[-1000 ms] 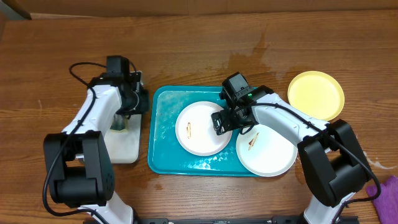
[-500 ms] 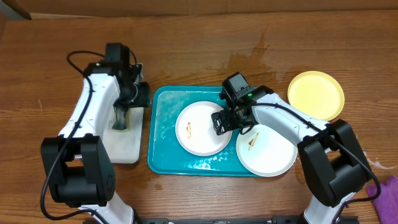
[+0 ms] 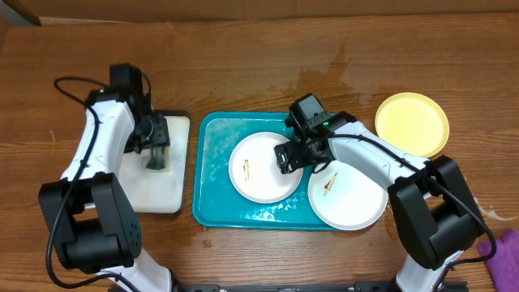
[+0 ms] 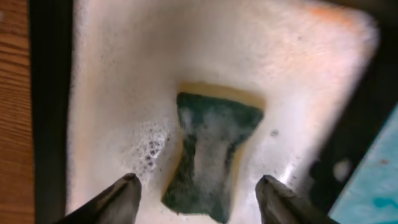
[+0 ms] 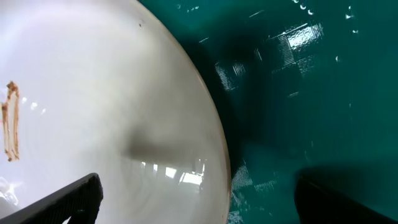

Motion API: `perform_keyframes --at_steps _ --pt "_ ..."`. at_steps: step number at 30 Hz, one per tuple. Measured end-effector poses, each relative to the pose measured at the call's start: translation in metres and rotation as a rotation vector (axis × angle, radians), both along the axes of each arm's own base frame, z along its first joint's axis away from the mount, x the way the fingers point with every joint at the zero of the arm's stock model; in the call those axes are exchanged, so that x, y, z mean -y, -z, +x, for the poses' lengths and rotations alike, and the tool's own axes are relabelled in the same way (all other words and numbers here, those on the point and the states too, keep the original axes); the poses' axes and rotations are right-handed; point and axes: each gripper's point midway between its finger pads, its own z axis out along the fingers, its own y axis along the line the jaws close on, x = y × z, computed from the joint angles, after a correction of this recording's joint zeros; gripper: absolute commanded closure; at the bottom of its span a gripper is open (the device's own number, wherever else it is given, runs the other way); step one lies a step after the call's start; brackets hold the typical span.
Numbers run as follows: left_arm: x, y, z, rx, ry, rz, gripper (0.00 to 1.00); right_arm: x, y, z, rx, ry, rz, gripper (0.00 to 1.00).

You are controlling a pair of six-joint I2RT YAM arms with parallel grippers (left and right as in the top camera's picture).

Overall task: Clean dirty plates on tray and stack at the side
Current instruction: 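Grasp the green-and-yellow sponge with the left gripper in the basin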

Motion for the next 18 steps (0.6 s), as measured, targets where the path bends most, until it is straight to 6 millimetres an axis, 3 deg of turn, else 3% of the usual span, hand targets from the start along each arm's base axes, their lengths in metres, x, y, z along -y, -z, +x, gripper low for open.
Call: perform_keyframes --at_steps 8,11,14,18 --pt "0.003 0.035 -0.011 0.005 -0.002 -0.008 0.51 0.002 0.001 -0.003 -0.013 0.000 -0.007 0.00" --pt "0.003 0.043 -0.010 0.024 -0.001 -0.005 0.61 0.002 0.001 -0.004 -0.017 -0.001 -0.010 0.00" --pt "0.003 0.046 -0.011 0.028 -0.006 -0.005 0.80 0.003 0.001 -0.005 -0.020 -0.001 -0.012 0.00" --pt "0.003 0.047 -0.012 0.027 -0.001 -0.005 0.84 0.002 0.001 -0.004 -0.017 0.000 -0.010 0.00"
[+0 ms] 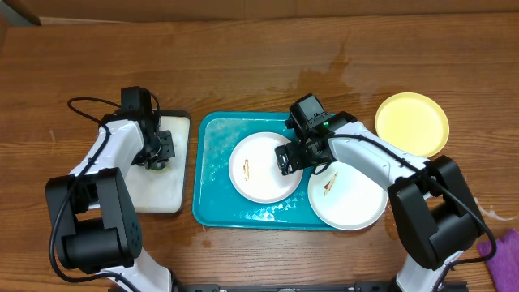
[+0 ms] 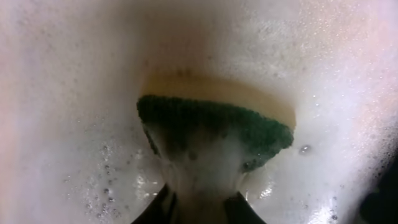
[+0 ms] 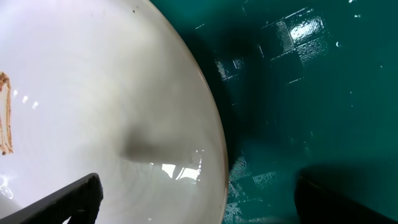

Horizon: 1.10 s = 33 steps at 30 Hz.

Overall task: Clean dirty plates on tray and stack at the side
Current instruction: 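Grasp the green-and-yellow sponge with the left gripper in the basin, then lift the sponge with the left gripper and carry it onto the white plate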

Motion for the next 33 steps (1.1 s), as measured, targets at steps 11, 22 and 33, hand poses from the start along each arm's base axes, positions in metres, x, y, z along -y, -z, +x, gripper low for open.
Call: perform_keyframes --at_steps 11,22,33 --pt "0.000 0.000 -0.001 -0.003 0.000 0.000 0.85 0.010 0.001 0.003 -0.001 0.057 -0.043 0.01" --pt "0.000 0.000 0.000 0.000 0.000 0.000 0.96 0.008 -0.001 0.011 0.010 0.152 -0.023 0.70" --pt "0.000 -0.001 -0.002 -0.011 -0.005 -0.002 0.96 0.000 0.001 0.022 0.053 0.199 0.029 0.96"
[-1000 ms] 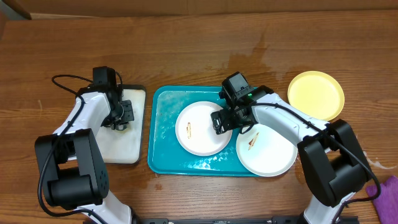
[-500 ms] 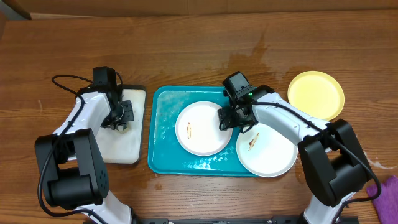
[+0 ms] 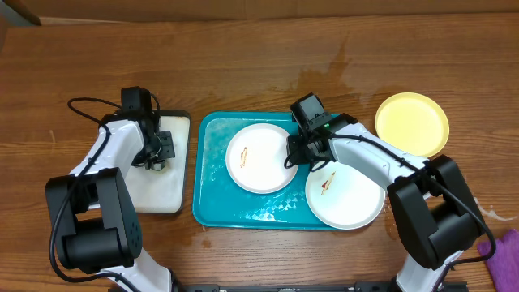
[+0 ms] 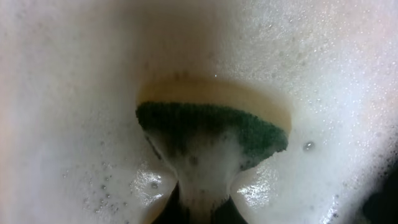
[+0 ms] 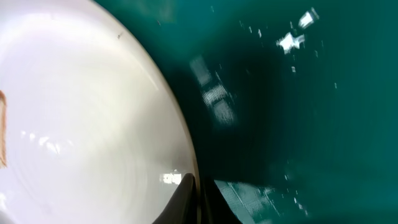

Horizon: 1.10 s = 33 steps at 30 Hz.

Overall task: Clean dirty plates on tray and stack at the side
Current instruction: 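Lift the sponge with the left gripper and carry it onto the white plate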

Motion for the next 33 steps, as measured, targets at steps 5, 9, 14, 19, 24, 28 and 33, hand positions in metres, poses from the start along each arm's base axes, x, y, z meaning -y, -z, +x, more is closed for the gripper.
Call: perform_keyframes --at_steps 5,9,14,19,24,28,33 --pt "0.000 -0.015 0.003 -0.015 -0.017 -0.004 0.96 -0.005 -0.003 0.008 0.028 0.022 0.025 0.96" --pt "-0.002 -0.036 0.016 0.008 -0.018 -0.002 0.96 -0.006 -0.004 0.011 0.034 0.047 0.038 0.91" --pt "-0.002 -0.042 0.015 -0.001 -0.021 -0.003 0.96 -0.005 -0.004 0.009 0.023 0.058 0.036 0.91" --pt "-0.002 -0.041 0.011 -0.019 -0.021 0.000 0.96 -0.005 -0.003 0.009 0.020 0.068 0.037 0.70" --pt "-0.005 -0.042 0.013 -0.011 -0.022 0.012 0.96 -0.005 -0.003 0.008 0.018 0.067 0.036 0.55" --pt "-0.005 -0.042 0.013 -0.015 -0.007 0.016 0.96 -0.005 -0.003 0.009 0.017 0.072 0.037 0.33" --pt "-0.004 -0.041 0.007 -0.040 0.011 0.015 0.96 -0.004 -0.003 0.009 0.018 0.071 0.035 0.14"
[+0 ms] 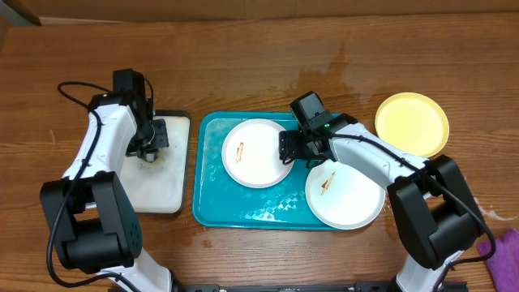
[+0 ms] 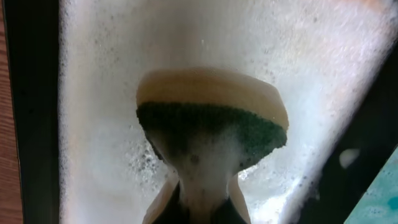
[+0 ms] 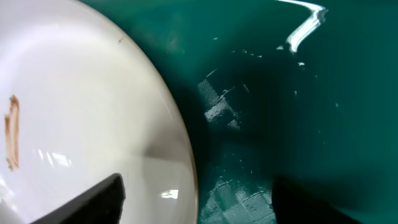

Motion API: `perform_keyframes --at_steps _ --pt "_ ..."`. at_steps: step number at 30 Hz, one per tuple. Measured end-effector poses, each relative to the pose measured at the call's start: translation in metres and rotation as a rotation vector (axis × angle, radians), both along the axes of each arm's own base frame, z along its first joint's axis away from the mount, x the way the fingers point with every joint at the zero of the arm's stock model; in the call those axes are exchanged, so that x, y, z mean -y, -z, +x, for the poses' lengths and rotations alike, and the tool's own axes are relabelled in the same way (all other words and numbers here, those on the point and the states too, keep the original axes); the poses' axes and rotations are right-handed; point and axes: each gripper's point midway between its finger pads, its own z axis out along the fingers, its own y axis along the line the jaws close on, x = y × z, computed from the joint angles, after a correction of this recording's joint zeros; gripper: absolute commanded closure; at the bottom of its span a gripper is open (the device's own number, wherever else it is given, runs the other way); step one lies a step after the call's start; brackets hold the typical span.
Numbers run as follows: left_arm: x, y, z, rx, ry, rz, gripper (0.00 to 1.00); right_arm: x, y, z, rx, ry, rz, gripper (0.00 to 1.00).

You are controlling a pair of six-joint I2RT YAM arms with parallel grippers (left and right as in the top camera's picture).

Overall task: Clean dirty plates on tray and stack at the side
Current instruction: 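Lift the sponge with the left gripper and carry it onto the white plate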

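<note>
My left gripper (image 1: 149, 139) (image 2: 200, 208) is shut on a foamy green-and-yellow sponge (image 2: 211, 127), held above the soapy white basin (image 1: 154, 191) (image 2: 93, 112). Two white plates lie on the teal tray (image 1: 204, 182) (image 3: 298, 112). The left plate (image 1: 258, 154) (image 3: 81, 118) has a brown smear (image 3: 11, 132), and so does the right plate (image 1: 349, 199). My right gripper (image 1: 293, 151) (image 3: 196, 199) stands open, straddling the left plate's right rim. A clean yellow plate (image 1: 412, 123) rests on the table to the right.
The basin sits left of the tray on the wooden table. A wet patch (image 1: 331, 69) marks the wood behind the tray. A purple cloth (image 1: 508, 251) shows at the lower right corner.
My right gripper has let go of the left plate's rim and now stands open around it. My left gripper, still shut on the sponge, is higher above the foam, so the basin's edges show.
At first both grippers were open, the left over the sponge in the foam, the right around the left plate's rim. Then the left was shut on the sponge. Later the right was shut on the rim and the plate lay farther left. Now the right is open and the sponge is raised.
</note>
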Motion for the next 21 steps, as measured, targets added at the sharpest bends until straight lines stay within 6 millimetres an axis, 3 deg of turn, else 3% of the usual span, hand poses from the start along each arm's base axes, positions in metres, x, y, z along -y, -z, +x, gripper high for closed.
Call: perform_keyframes --at_steps 10,12,15,21 --pt "-0.001 -0.002 0.010 0.040 -0.002 0.005 0.96 -0.003 -0.002 0.005 0.023 -0.004 0.010 0.18" --pt "-0.001 -0.005 0.010 0.051 -0.002 0.007 0.96 -0.003 -0.002 0.005 0.023 -0.003 0.010 0.24" --pt "-0.002 -0.025 0.012 0.105 -0.005 0.014 0.96 -0.003 -0.002 0.005 0.022 -0.005 0.009 0.35" --pt "-0.001 -0.078 0.008 0.240 -0.032 0.028 0.96 -0.004 -0.002 0.004 0.018 -0.006 0.017 0.38"
